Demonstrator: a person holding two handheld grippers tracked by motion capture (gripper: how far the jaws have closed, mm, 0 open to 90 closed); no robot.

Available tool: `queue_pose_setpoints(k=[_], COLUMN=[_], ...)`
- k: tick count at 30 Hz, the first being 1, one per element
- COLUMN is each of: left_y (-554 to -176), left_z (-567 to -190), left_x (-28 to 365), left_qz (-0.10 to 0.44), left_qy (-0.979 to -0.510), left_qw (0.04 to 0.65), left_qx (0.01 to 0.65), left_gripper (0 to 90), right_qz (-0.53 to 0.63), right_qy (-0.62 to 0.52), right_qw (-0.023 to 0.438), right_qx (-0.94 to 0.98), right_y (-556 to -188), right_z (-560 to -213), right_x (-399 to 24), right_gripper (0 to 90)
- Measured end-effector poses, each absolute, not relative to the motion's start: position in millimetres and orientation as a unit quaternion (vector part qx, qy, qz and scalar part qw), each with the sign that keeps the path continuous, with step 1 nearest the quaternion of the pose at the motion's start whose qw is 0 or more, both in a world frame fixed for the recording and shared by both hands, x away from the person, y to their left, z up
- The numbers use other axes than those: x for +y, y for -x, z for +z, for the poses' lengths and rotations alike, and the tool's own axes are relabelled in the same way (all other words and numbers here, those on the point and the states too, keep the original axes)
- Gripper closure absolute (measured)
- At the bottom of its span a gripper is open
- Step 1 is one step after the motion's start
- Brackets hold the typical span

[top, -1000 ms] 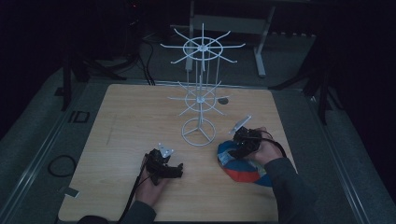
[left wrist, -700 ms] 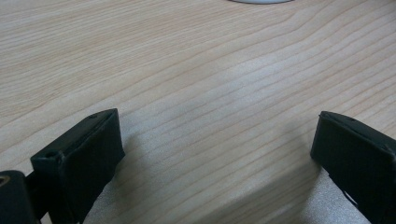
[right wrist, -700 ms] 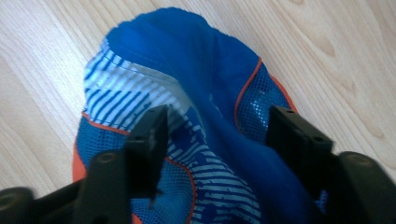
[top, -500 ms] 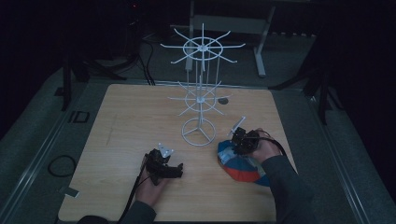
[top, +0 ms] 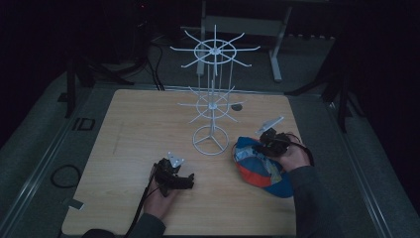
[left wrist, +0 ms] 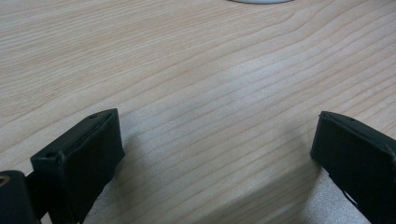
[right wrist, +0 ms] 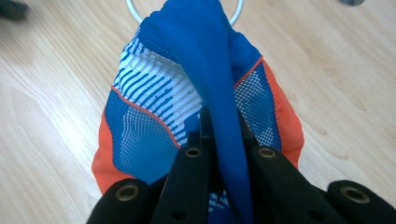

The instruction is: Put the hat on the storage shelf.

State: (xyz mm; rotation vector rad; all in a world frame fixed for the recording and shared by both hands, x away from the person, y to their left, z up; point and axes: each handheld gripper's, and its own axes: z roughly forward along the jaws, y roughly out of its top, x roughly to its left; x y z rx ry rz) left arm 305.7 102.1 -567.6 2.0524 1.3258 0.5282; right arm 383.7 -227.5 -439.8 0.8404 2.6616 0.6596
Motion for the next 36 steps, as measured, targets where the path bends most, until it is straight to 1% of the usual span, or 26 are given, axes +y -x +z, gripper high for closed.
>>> queue_pose_setpoints(k=[7,16,24,28,36], left_y=[-306,-306,-306,-306,-306], left_z=[-568,-568,-568,-568,-567], left_x=[102,102,102,102,102], left_qz=[0.201,0.200,0.200,0.200,0.200], left_qy=[-0.779,-0.780,-0.779,-0.780,-0.780], left_qw=[0.315,0.315,0.315,0.315,0.315], left_qx=[0.503,0.503,0.503,0.503,0.503], left_gripper=[2.6,2.6,2.6,2.6,2.6], right_qz=[0.280,0.323,0.338,0.353,0.373], right_qy=[-0.303,-0.309,-0.312,-0.315,-0.321], right_qw=[0.138,0.144,0.157,0.167,0.175], right_qx=[0.901,0.883,0.874,0.865,0.853], right_y=[-377,-372,-368,-367,-366], right_z=[-422,-408,-395,-383,-369], right_x=[-245,-259,-266,-272,-280], right_gripper=[89.2,89.2,89.2,89.2,89.2])
